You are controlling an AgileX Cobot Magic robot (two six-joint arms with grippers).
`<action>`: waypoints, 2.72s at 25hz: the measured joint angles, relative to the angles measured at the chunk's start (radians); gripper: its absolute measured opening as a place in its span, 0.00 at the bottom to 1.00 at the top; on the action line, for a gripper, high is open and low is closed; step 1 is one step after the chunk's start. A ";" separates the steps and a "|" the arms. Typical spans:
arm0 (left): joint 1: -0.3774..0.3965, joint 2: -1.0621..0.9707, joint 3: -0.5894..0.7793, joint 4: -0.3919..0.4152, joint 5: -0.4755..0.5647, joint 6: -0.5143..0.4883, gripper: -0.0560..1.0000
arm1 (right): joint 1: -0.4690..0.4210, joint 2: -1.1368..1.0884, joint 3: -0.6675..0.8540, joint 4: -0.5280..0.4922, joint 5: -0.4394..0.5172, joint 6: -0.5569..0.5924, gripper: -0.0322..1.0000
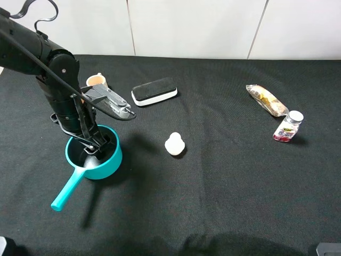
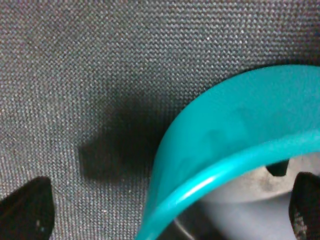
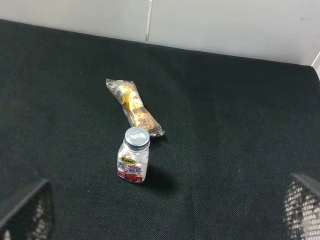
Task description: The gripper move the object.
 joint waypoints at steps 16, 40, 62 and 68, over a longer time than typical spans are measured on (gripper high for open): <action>0.000 0.000 0.000 0.000 -0.004 0.000 0.91 | 0.000 0.000 0.000 0.000 0.000 0.000 0.70; 0.000 0.000 0.000 0.000 -0.004 0.000 0.26 | 0.000 0.000 0.000 0.000 0.000 0.000 0.70; 0.000 -0.007 0.000 -0.008 0.025 -0.071 0.13 | 0.000 0.000 0.000 0.000 0.000 0.000 0.70; 0.000 -0.011 0.000 -0.008 0.031 -0.126 0.13 | 0.000 0.000 0.000 0.000 0.000 0.000 0.70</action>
